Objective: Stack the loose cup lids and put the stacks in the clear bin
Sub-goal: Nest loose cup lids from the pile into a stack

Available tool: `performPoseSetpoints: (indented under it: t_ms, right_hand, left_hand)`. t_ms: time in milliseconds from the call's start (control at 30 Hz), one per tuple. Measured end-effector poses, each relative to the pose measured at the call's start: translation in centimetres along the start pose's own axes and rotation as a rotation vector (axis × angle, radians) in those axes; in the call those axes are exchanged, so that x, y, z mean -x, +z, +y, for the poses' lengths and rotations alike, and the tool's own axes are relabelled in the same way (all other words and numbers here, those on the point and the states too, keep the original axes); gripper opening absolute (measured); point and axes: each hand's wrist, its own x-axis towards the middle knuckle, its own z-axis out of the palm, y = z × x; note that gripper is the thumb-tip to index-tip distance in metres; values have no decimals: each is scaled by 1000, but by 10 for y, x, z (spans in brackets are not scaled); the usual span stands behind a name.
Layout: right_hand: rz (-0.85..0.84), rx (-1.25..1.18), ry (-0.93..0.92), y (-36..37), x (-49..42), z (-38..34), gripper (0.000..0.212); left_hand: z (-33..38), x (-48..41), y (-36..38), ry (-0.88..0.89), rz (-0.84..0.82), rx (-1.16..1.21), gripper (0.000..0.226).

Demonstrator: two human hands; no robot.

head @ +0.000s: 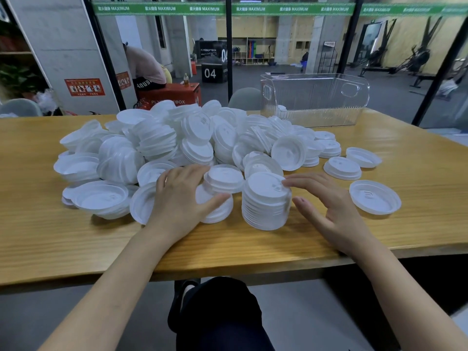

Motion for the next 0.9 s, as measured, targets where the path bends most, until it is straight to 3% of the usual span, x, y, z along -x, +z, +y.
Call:
performPoseSetpoints:
  t_ms: [167, 367, 600, 733, 900]
  right_hand:
    - [-23, -2, -3, -1, 0, -2, 44]
    - [-28, -6, -17, -2, 0, -2, 46]
    - [-16, -13, 1, -1, 0, -2, 42]
    - [40, -18, 22, -1, 1, -1, 41]
    - [63, -14, 18, -1, 2, -1, 42]
  left_hand:
    - [5, 0, 0, 8, 0, 44, 84]
    - [5, -5, 3, -61, 51, 123, 46]
    - [16, -4, -3, -15, 241, 260, 56]
    - [40, 0, -3, 66, 150, 420, 47]
    - [56, 9, 10, 165, 54, 445, 43]
